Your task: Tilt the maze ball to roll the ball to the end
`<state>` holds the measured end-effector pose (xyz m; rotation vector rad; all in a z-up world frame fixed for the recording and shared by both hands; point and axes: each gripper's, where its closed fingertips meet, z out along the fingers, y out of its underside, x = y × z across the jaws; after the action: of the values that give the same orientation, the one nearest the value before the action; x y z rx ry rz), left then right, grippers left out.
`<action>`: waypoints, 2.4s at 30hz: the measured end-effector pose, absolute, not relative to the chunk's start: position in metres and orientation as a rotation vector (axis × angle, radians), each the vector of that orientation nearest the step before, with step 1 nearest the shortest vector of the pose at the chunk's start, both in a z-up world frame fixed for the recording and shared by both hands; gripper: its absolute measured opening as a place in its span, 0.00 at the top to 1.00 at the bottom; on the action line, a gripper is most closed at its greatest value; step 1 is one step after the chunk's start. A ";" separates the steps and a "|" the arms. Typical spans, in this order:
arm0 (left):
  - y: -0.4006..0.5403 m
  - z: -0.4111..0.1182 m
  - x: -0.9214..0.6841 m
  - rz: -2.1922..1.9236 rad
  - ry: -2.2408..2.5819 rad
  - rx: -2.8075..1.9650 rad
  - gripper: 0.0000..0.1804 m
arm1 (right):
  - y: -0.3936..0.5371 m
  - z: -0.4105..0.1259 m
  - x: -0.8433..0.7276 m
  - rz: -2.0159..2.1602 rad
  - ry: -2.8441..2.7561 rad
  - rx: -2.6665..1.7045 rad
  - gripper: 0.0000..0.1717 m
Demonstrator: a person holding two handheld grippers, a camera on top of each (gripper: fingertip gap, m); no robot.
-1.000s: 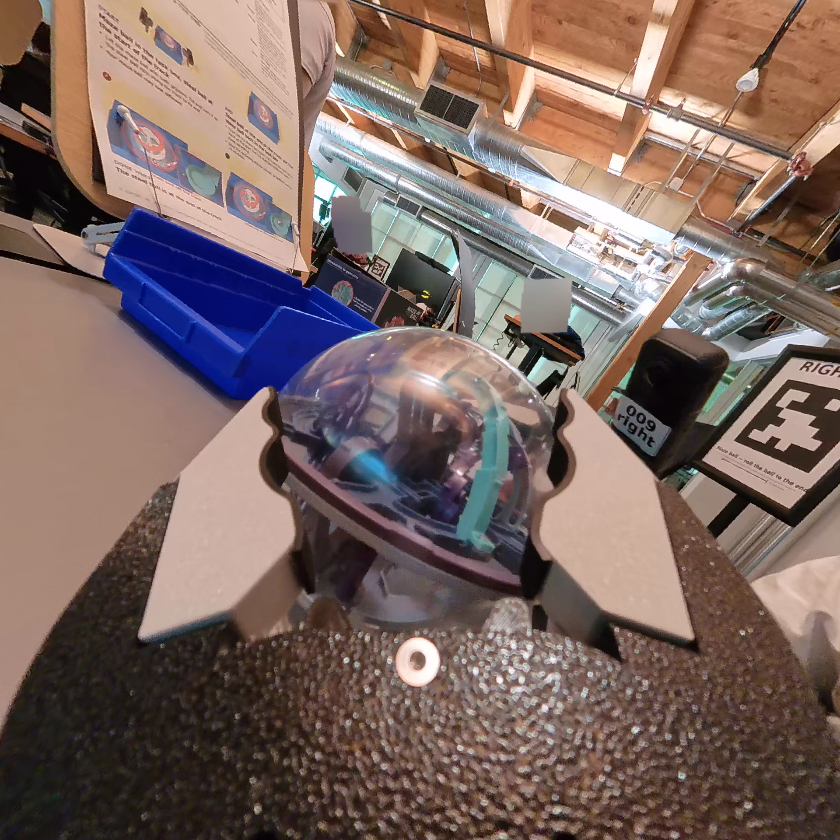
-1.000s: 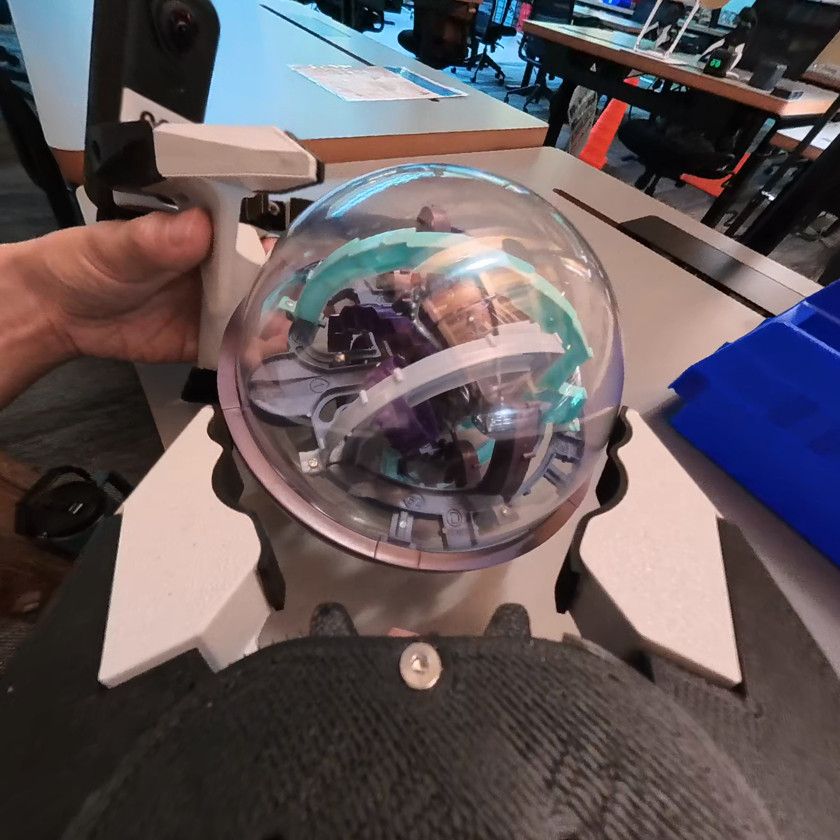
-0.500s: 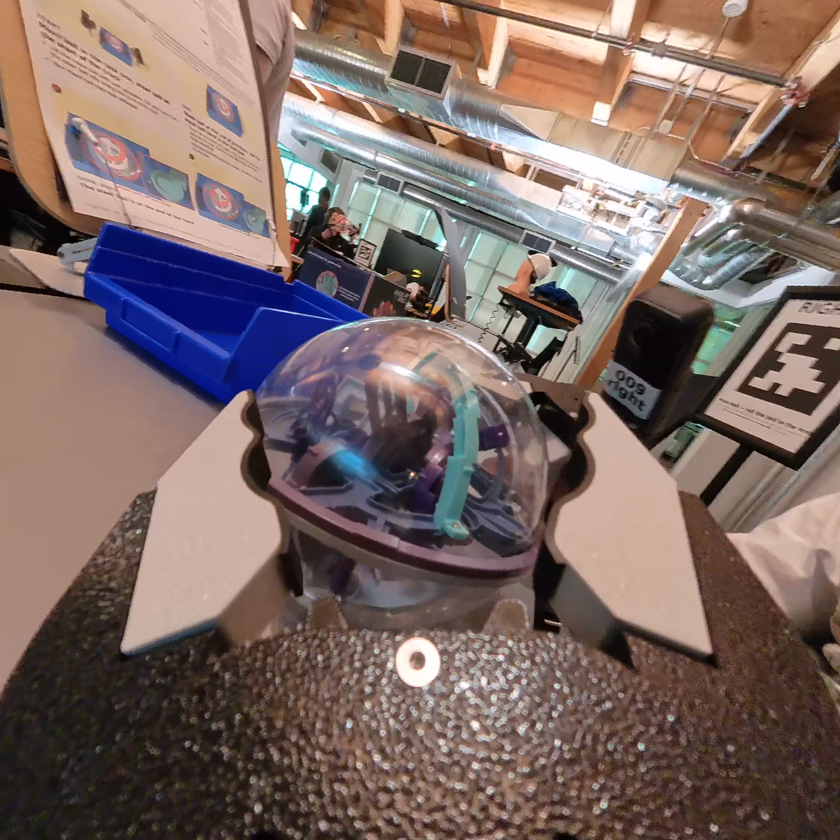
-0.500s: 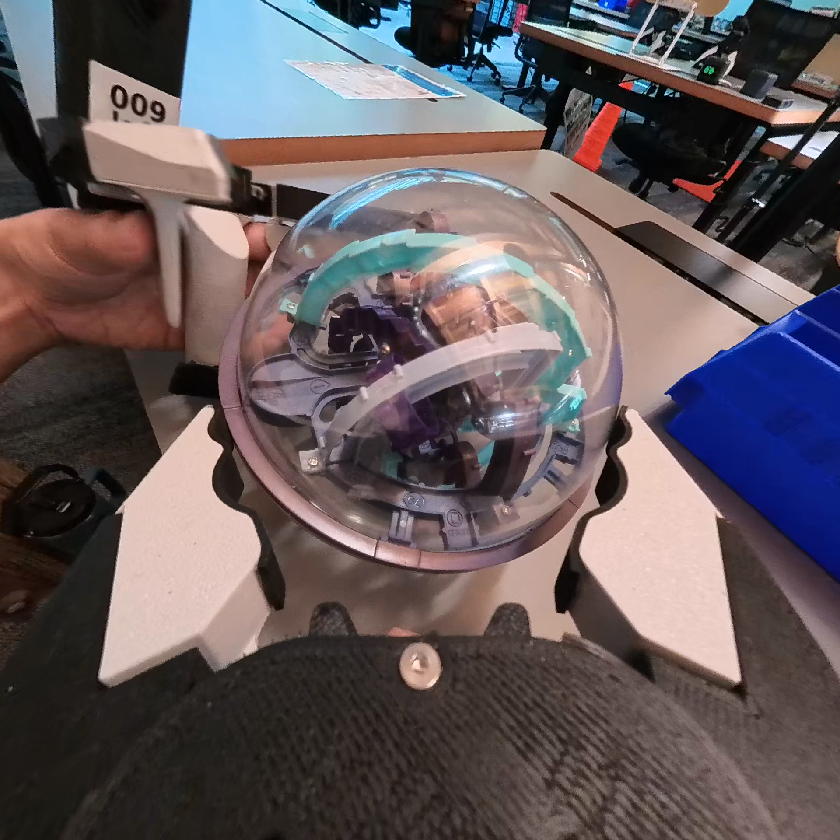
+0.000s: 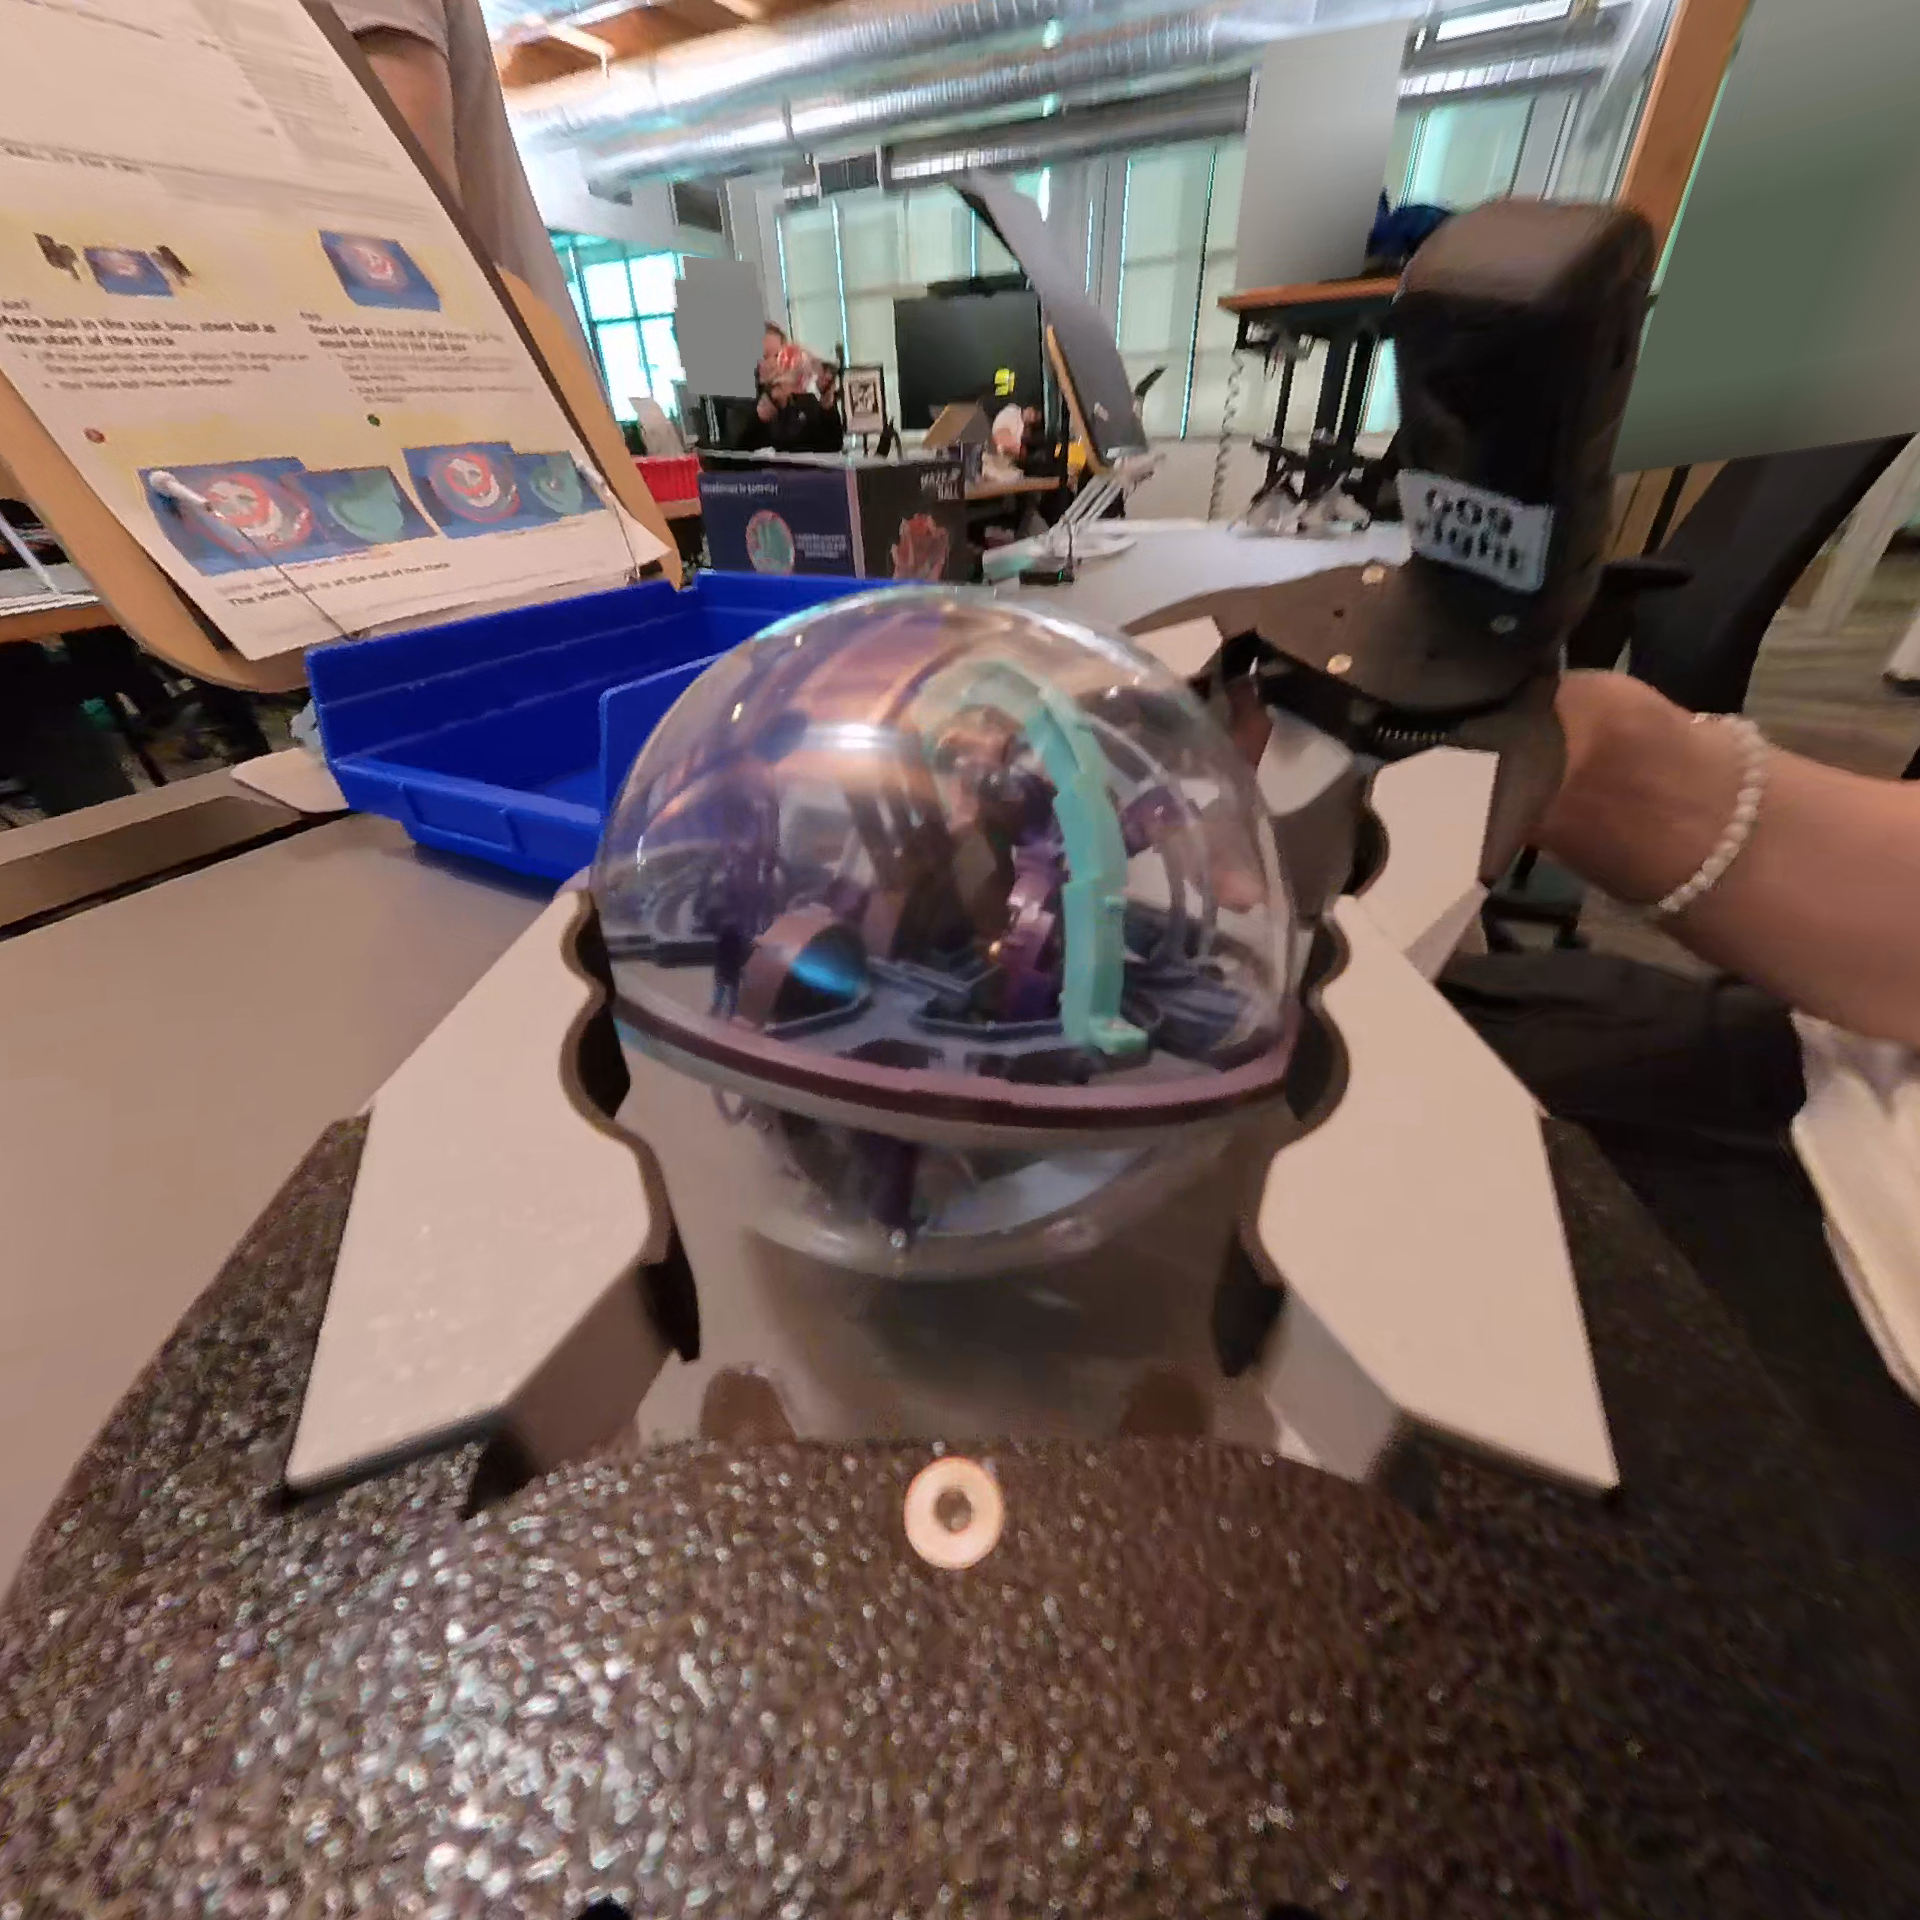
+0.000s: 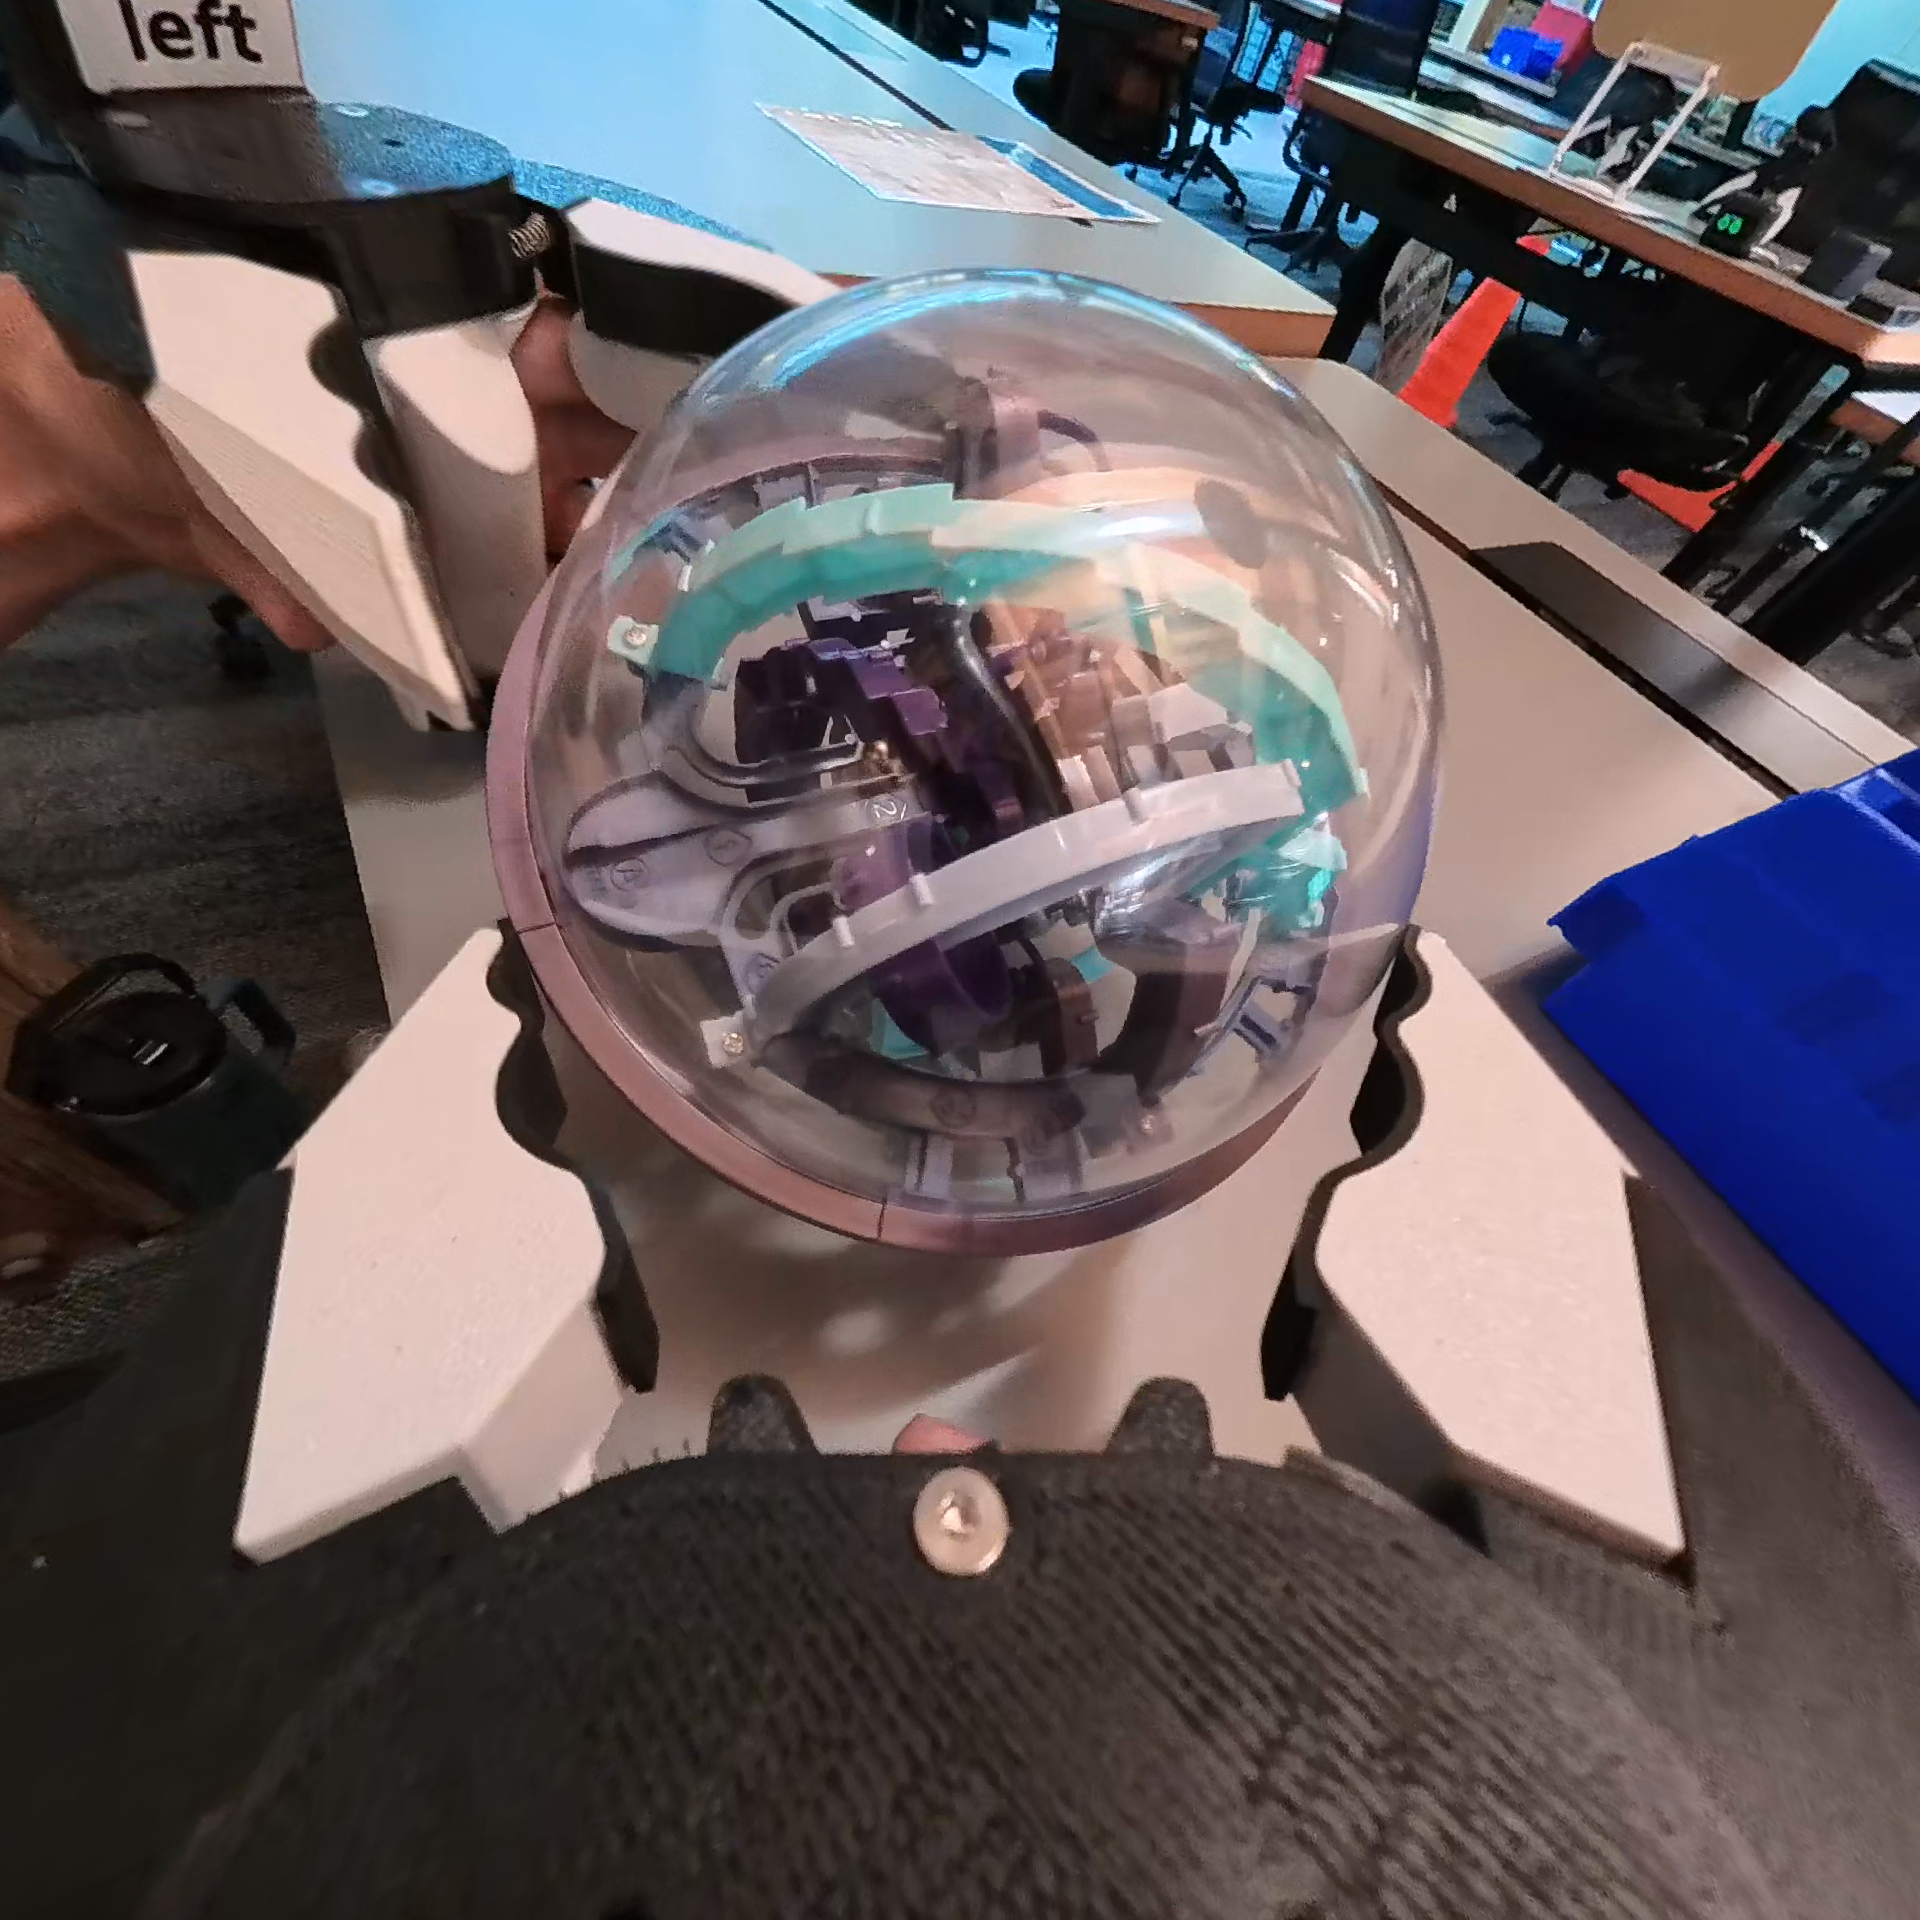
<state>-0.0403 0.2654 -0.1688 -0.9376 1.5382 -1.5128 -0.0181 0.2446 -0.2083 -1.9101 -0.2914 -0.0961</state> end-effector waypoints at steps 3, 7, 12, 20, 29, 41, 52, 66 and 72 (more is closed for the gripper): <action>0.266 -0.173 -0.041 -1.467 1.565 -0.923 0.30 | 0.242 -0.208 -0.017 -0.103 -0.327 -1.899 0.12; 0.265 -0.171 -0.042 -1.459 1.568 -0.904 0.30 | 0.239 -0.209 -0.018 -0.123 -0.395 -1.897 0.13; 0.266 -0.176 -0.038 -1.437 1.583 -0.932 0.30 | 0.237 -0.206 -0.017 -0.124 -0.397 -1.905 0.15; 0.264 -0.174 -0.036 -1.500 1.562 -0.985 0.30 | 0.234 -0.204 -0.017 -0.054 -0.336 -1.934 0.16; 0.263 -0.174 -0.034 -1.597 1.542 -1.073 0.30 | 0.231 -0.199 -0.018 0.029 -0.273 -1.932 0.16; 0.258 -0.186 -0.036 -1.593 1.621 -1.120 0.29 | 0.225 -0.189 -0.016 0.096 -0.292 -1.848 0.16; 0.246 -0.194 -0.033 -1.574 1.703 -1.138 0.34 | 0.212 -0.185 -0.007 0.080 -0.375 -1.786 0.16; 0.245 -0.172 -0.032 -1.496 1.637 -0.941 0.41 | 0.207 -0.187 0.000 0.167 -0.357 -1.788 0.15; 0.239 -0.180 -0.029 -1.522 1.676 -0.989 0.42 | 0.206 -0.176 0.002 0.128 -0.357 -1.717 0.16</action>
<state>-0.0287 0.2389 -0.1802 -0.9888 1.6756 -1.5219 0.0016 0.2058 -0.1757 -1.7169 -0.3573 0.1276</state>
